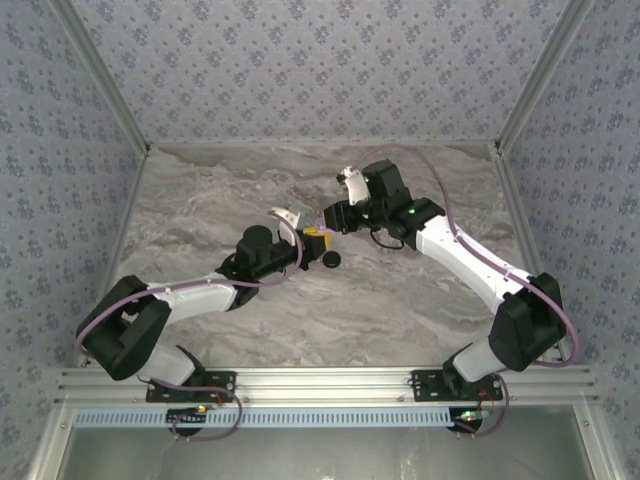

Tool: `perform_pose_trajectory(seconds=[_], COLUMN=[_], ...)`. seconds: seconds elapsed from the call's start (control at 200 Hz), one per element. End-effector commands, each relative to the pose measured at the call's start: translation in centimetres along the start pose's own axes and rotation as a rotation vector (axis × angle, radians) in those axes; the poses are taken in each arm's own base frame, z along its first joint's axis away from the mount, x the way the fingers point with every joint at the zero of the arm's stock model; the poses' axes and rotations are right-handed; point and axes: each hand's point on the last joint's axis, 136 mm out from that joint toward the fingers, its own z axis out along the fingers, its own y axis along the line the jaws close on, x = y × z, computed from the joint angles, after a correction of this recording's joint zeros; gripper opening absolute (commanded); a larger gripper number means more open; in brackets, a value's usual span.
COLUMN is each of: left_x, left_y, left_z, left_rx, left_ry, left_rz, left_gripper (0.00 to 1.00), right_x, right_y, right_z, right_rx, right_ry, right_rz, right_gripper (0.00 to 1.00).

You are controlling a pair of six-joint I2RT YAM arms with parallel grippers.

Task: Insert the wireless bluetooth earbuds into the charging case

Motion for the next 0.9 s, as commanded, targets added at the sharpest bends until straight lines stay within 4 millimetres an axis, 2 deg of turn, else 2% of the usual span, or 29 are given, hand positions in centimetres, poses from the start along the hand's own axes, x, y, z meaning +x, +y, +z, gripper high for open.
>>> perform_pose_trajectory(seconds=[0.0, 0.375, 0.895], left_x=[-1.2, -1.3, -2.4], left_y=[-1.0, -1.5, -2.0], left_z=[0.5, 0.3, 0.0], left_rx=[0.027, 0.041, 0.05], left_ry=[-0.027, -0.032, -0.064], left_rz=[0.031, 0.042, 0.025], left_gripper=[0.15, 0.15, 0.15], right_x=[-1.7, -1.7, -0.4], right_y=[0.7, 0.4, -0.3], right_z=[-0.9, -0.7, -0.2], right_rx=[0.006, 0.014, 0.028], right_ry=[-0.045, -0.048, -0.024], right_rz=[-0.007, -0.004, 0.013], right_gripper=[0.25, 0.25, 0.26])
